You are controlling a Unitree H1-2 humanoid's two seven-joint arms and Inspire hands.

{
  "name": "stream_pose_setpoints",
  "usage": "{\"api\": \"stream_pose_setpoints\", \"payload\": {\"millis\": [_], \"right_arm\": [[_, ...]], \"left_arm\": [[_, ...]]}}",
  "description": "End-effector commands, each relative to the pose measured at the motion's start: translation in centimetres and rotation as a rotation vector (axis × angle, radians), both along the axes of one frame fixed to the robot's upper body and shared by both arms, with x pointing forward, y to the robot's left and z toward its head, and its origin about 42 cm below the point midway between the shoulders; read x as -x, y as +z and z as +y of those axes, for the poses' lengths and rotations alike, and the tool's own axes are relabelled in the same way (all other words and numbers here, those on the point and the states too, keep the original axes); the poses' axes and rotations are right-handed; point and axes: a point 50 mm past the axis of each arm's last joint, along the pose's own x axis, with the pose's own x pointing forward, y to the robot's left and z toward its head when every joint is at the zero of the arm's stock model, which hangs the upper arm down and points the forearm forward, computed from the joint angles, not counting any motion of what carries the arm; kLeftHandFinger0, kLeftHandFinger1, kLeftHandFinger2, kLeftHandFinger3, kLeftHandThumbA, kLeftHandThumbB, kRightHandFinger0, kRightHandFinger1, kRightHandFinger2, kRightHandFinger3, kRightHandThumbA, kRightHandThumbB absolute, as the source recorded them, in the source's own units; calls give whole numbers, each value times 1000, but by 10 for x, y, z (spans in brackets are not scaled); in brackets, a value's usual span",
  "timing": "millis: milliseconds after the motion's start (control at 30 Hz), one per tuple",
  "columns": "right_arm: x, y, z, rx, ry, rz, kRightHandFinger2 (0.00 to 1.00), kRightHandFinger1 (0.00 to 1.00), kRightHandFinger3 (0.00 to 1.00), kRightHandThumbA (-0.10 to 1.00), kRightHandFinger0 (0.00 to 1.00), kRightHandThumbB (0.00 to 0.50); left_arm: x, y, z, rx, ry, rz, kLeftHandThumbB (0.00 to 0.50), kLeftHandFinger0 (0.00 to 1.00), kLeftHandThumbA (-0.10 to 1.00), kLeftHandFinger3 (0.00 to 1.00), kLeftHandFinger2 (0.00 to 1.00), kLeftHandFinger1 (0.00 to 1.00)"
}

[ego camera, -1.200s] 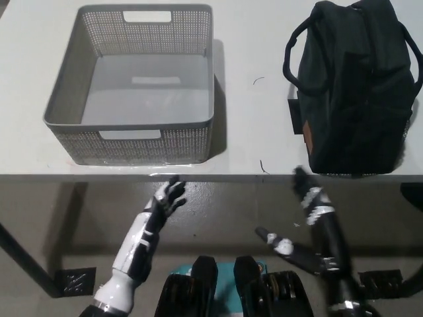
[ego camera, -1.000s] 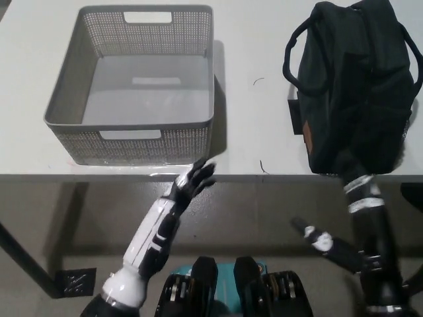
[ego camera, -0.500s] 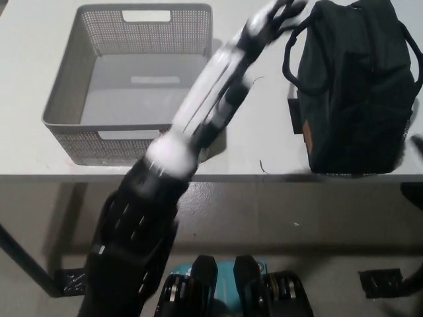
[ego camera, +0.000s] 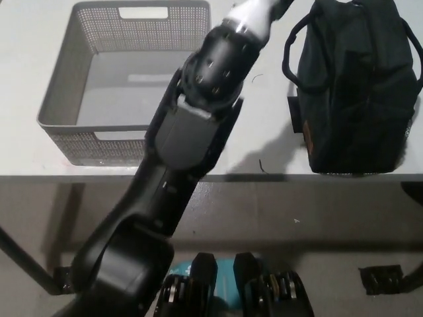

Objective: Use both hands to pick up a lunch bag on the right hand side and place it into a container on the left hand side

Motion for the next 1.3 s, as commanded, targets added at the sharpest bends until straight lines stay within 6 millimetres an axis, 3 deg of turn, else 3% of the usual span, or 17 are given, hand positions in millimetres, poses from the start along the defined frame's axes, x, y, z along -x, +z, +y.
{"api": "stream_pose_setpoints", "payload": {"millis": [0, 167, 267, 433, 567, 633, 833, 900, 1000, 1100, 1200, 1267], "right_arm": [[-28, 48, -11, -45, 24, -12, 1000, 1000, 1000, 1000, 1000, 110], [-57, 52, -7, -43, 43, 41, 1000, 1000, 1000, 1000, 1000, 80], [-72, 47, -5, -43, 54, 91, 1000, 1000, 1000, 1000, 1000, 109], [-92, 28, -6, -67, 85, 156, 1000, 1000, 1000, 1000, 1000, 121], [-101, 10, -7, -101, 115, 202, 1000, 1000, 1000, 1000, 1000, 157], [-106, 3, -6, -103, 128, 217, 1000, 1000, 1000, 1000, 1000, 152], [-115, -25, 6, -135, 150, 290, 1000, 1000, 1000, 1000, 1000, 127], [-116, -33, 13, -136, 159, 307, 1000, 1000, 1000, 1000, 1000, 122], [-118, -39, 18, -124, 163, 328, 1000, 1000, 1000, 1000, 1000, 120], [-119, -50, 24, -132, 175, 348, 1000, 1000, 1000, 1000, 1000, 168], [-119, -62, 29, -134, 178, 374, 1000, 1000, 1000, 1000, 1000, 188], [-118, -73, 35, -152, 195, 389, 1000, 1000, 1000, 1000, 1000, 179]], "left_arm": [[-12, 50, -16, 75, 55, -9, 291, 1000, 1000, 1000, 1000, 1000], [-32, 56, -11, 134, 87, 102, 275, 1000, 1000, 1000, 1000, 1000], [-40, 52, -5, 140, 94, 164, 297, 1000, 1000, 1000, 1000, 1000], [-53, 39, 10, 133, 112, 218, 338, 1000, 1000, 1000, 1000, 1000], [-58, 29, 16, 122, 128, 240, 323, 1000, 1000, 1000, 1000, 1000], [-60, 24, 17, 99, 147, 240, 321, 1000, 1000, 1000, 1000, 1000], [-61, -12, 6, 48, 134, 312, 281, 1000, 1000, 1000, 1000, 1000], [-62, -34, 2, -1, 152, 351, 296, 1000, 1000, 1000, 1000, 1000], [-62, -51, 0, -26, 140, 385, 284, 1000, 1000, 1000, 1000, 1000], [-60, -71, -2, -52, 102, 417, 260, 1000, 1000, 1000, 1000, 1000], [-57, -89, -5, -103, 104, 438, 288, 1000, 1000, 1000, 1000, 1000], [-55, -105, -7, -138, 114, 492, 338, 1000, 1000, 1000, 1000, 1000]]}}
